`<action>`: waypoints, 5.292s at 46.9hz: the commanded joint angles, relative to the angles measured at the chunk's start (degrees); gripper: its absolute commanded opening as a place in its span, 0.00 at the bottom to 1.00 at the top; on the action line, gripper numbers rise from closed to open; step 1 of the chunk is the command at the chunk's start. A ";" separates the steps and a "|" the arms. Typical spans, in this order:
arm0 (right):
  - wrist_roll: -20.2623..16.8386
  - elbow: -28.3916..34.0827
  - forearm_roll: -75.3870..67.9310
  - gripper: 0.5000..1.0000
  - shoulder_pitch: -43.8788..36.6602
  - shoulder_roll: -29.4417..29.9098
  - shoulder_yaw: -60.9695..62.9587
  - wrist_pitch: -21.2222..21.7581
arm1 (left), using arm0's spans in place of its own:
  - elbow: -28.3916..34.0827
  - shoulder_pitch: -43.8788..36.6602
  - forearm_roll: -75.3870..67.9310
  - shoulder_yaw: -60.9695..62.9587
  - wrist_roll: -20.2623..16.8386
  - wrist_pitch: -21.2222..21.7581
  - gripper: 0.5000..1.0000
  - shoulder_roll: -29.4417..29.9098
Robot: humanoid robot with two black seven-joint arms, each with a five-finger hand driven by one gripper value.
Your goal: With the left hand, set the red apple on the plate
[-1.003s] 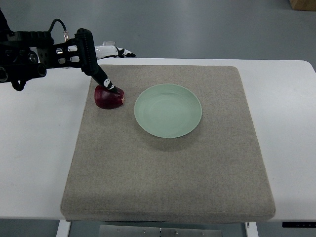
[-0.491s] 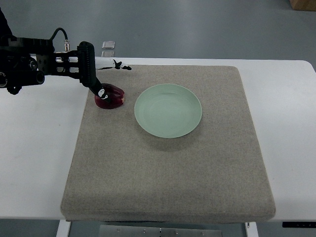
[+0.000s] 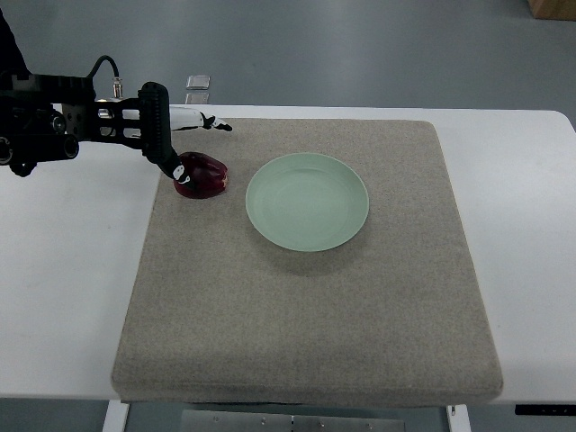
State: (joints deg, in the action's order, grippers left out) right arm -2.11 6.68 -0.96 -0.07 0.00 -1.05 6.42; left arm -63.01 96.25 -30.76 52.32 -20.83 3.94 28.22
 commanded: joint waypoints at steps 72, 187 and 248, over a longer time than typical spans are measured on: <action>0.00 0.00 -0.01 0.86 0.07 0.00 0.00 0.00 | 0.18 0.87 -0.09 0.07 0.53 1.51 0.13 -0.97; 0.00 0.00 -0.01 0.86 -0.02 0.00 0.00 0.00 | 0.00 2.89 0.88 -7.49 2.63 3.80 0.98 -15.83; 0.00 0.00 -0.01 0.86 -0.02 0.00 0.00 0.00 | 26.63 -15.29 54.31 -37.81 2.99 9.95 0.99 -7.39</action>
State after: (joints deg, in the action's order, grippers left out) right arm -2.11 6.68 -0.96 -0.08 0.00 -1.05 6.42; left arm -36.36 82.24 21.96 17.20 -17.80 13.70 20.74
